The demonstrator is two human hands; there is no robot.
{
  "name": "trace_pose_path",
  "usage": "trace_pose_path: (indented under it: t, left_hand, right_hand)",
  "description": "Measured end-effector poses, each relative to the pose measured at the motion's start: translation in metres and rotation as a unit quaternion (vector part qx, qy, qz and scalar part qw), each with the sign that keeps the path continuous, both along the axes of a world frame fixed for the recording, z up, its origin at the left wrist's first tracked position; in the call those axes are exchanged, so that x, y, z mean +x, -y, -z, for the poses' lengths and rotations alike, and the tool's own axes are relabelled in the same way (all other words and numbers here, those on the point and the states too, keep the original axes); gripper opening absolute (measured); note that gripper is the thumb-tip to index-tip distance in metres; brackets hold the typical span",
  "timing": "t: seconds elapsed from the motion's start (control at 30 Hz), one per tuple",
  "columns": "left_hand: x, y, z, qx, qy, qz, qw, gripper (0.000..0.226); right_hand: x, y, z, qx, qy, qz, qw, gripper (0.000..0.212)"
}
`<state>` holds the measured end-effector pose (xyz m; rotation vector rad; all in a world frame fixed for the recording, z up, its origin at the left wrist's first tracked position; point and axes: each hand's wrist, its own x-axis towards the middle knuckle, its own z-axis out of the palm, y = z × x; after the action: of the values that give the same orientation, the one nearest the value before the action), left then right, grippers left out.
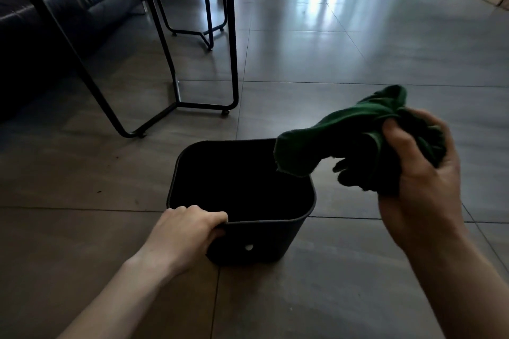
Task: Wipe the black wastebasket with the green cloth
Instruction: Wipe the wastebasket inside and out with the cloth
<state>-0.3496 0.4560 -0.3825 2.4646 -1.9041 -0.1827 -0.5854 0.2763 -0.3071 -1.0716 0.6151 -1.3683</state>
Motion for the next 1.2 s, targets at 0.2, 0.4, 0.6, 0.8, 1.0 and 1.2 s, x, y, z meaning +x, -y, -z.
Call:
trace_pose_path:
  t: [0.2, 0.4, 0.6, 0.8, 1.0, 1.2]
  left_hand:
    - [0.001, -0.001, -0.013, -0.063, -0.055, 0.005, 0.997, 0.022]
    - [0.023, 0.004, -0.01, -0.092, -0.141, -0.084, 0.982, 0.025]
    - [0.024, 0.019, 0.011, -0.164, -0.048, -0.09, 0.981, 0.046]
    - [0.033, 0.013, 0.032, -0.038, 0.002, -0.069, 0.997, 0.14]
    - [0.045, 0.006, 0.031, -0.016, 0.025, -0.018, 0.999, 0.163]
    - [0.04, 0.008, 0.028, -0.027, 0.017, 0.018, 0.999, 0.155]
  right_hand:
    - [-0.027, 0.009, -0.006, 0.006, -0.015, 0.044, 0.999, 0.016]
    - [-0.038, 0.006, -0.009, -0.013, -0.067, 0.017, 0.998, 0.027]
    - [-0.025, -0.018, 0.004, -0.098, -0.249, -0.025, 0.963, 0.025]
    - [0.008, -0.037, 0.053, -0.219, -0.354, -0.039, 0.908, 0.029]
    - [0.029, -0.061, 0.107, -0.316, -0.388, -0.025, 0.866, 0.034]
    - [0.06, -0.091, 0.161, -0.375, -0.456, -0.04, 0.806, 0.042]
